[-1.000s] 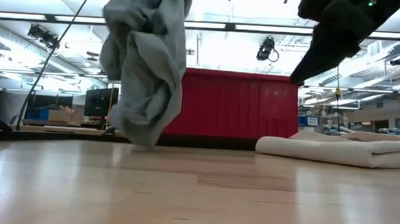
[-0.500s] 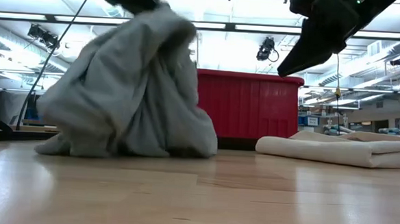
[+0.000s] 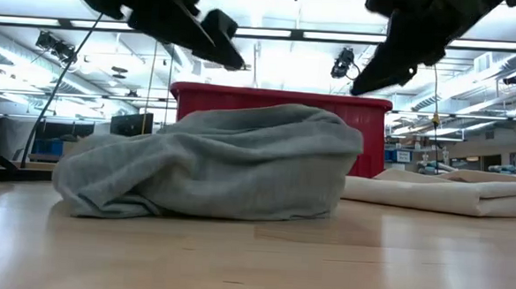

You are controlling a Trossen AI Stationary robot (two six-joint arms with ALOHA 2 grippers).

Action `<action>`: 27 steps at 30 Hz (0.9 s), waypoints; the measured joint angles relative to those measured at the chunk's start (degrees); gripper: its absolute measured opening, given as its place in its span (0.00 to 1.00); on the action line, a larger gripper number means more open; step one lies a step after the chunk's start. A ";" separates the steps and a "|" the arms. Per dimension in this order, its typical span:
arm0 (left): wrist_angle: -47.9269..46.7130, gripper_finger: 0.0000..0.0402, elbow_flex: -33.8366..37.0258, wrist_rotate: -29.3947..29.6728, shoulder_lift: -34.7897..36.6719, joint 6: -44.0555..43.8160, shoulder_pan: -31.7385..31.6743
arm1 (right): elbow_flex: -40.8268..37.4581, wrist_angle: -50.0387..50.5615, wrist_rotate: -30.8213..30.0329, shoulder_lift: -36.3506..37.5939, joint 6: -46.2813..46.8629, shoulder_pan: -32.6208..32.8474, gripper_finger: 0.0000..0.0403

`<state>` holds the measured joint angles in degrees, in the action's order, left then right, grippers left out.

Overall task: Fold Laundry from Bin
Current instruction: Fold the gray shirt

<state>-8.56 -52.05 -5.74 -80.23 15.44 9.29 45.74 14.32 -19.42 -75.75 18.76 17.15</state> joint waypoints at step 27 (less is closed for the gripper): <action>-15.92 0.69 4.68 6.67 1.62 -25.39 0.49 | 21.78 13.10 -3.24 -21.16 -6.35 0.19 0.42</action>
<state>-24.47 -47.37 0.93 -78.60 -9.95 9.78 67.51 27.42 -22.66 -96.91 12.41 17.34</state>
